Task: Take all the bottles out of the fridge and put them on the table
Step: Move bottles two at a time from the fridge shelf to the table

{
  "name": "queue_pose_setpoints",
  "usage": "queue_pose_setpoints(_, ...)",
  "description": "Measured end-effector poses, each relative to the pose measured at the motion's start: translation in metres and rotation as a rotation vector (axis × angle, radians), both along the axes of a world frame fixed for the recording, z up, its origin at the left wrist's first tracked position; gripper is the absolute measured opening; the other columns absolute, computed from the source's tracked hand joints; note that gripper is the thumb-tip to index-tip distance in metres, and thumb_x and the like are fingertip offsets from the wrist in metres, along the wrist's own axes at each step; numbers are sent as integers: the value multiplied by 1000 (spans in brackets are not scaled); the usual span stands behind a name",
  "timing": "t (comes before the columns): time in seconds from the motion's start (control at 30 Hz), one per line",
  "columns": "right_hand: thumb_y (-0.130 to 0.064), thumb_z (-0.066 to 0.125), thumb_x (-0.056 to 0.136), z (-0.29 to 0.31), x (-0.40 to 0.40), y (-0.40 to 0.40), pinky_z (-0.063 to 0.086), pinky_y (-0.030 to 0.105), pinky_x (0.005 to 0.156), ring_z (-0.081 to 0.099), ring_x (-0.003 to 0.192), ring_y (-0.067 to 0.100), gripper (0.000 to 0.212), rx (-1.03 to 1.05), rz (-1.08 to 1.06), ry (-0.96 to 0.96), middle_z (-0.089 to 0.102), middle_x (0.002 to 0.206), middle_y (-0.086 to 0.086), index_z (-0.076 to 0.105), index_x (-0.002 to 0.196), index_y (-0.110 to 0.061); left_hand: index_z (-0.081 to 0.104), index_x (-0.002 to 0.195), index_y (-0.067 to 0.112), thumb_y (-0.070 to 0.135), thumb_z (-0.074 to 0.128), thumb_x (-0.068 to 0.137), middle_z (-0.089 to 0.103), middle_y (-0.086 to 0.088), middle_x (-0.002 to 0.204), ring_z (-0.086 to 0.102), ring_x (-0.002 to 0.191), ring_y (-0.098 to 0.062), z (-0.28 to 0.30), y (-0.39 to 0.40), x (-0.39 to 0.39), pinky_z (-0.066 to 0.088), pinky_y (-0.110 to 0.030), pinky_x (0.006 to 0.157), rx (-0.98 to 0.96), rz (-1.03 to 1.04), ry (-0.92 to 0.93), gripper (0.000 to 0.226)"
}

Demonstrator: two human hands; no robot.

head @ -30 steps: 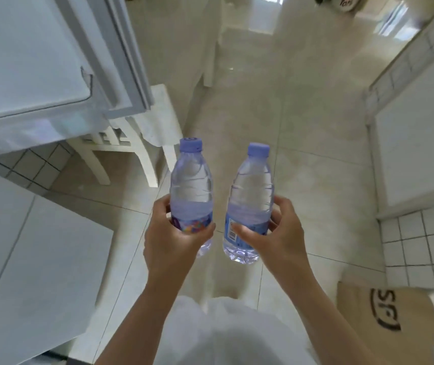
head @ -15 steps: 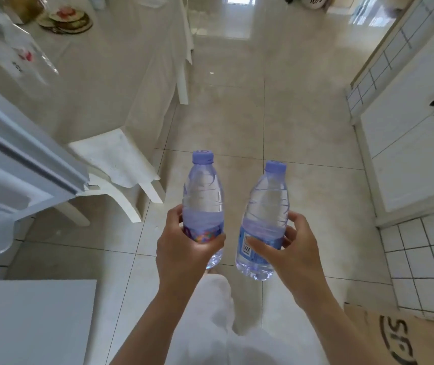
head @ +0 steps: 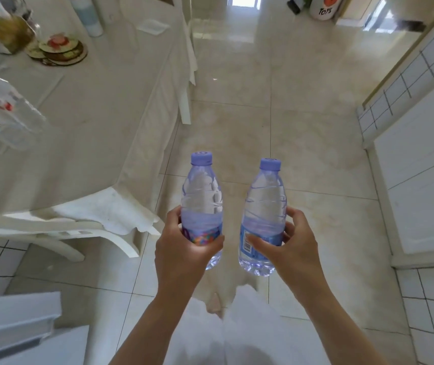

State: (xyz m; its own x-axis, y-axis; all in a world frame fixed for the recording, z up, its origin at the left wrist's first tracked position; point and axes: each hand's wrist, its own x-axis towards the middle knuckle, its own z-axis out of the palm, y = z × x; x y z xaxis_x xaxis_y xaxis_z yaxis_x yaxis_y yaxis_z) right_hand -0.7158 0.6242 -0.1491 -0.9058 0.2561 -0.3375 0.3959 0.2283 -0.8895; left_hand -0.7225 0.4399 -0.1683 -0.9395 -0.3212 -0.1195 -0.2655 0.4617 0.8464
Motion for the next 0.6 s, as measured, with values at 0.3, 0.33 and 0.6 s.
queue_pose_setpoints(0.3, -16, 90, 59, -8, -155, 18, 60, 30, 79, 70, 92, 12, 75, 24, 182, 20, 70, 108, -2, 48, 121, -24, 55, 107, 24, 48, 84, 46, 69, 9, 86, 65, 72, -9, -7, 19, -119, 47, -12, 58, 0, 174, 16, 72)
queue_pose_setpoints(0.33, -16, 90, 58, -7, -175, 20, 60, 29, 78, 70, 92, 11, 75, 25, 215, 25, 70, 108, -3, 48, 119, -26, 55, 109, 24, 44, 86, 47, 69, 8, 90, 65, 75, -10, -6, 23, -133, 49, -14, 60, -7, 207, 16, 72)
queue_pose_setpoints(0.6, -17, 89, 58, -1, -304, 14, 58, 43, 81, 70, 89, 14, 72, 14, 444, 35, 72, 98, -7, 51, 117, -31, 52, 107, 30, 34, 90, 48, 66, 12, 93, 66, 82, -14, -1, 34, -215, 56, -34, 70, 24, 462, -21, 70)
